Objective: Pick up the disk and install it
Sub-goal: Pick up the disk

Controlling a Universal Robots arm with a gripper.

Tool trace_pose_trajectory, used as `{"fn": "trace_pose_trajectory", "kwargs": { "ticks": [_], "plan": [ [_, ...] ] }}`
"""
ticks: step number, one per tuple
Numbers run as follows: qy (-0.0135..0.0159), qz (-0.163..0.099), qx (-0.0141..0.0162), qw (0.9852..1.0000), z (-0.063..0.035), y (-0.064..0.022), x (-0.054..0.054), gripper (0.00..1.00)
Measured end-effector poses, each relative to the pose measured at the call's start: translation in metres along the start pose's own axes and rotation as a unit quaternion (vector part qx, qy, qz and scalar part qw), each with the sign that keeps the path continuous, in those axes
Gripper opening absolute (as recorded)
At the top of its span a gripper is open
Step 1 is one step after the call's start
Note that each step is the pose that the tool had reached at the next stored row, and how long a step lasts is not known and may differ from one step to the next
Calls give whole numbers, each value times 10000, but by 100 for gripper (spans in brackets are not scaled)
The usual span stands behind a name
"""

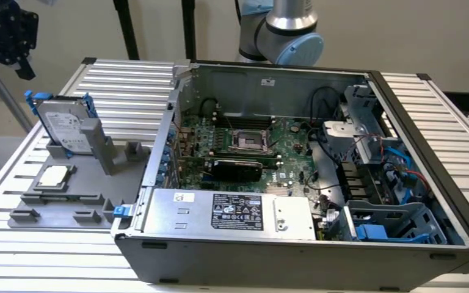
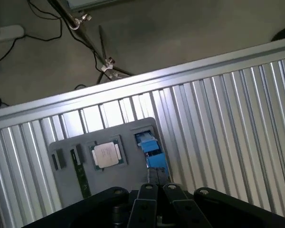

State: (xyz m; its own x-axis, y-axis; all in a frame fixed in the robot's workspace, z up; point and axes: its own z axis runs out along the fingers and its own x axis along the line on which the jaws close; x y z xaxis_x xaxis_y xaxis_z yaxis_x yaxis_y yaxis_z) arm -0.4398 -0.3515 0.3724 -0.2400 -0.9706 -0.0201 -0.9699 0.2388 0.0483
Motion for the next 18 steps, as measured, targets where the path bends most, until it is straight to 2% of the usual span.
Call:
{"fn": "trace_pose_trajectory", "kwargs": {
  "ticks": [5,10,14,16,18],
  "plan": [
    [-12,-288,-9,9996,9,-2,0,11],
    [-29,-553,-13,9985,19,-3,0,11],
    [-61,-710,-7,9975,27,-8,0,11],
    [-95,-739,-13,9972,27,-29,-5,11],
    [-102,-740,-15,9972,26,-51,-11,11]
  ]
}}
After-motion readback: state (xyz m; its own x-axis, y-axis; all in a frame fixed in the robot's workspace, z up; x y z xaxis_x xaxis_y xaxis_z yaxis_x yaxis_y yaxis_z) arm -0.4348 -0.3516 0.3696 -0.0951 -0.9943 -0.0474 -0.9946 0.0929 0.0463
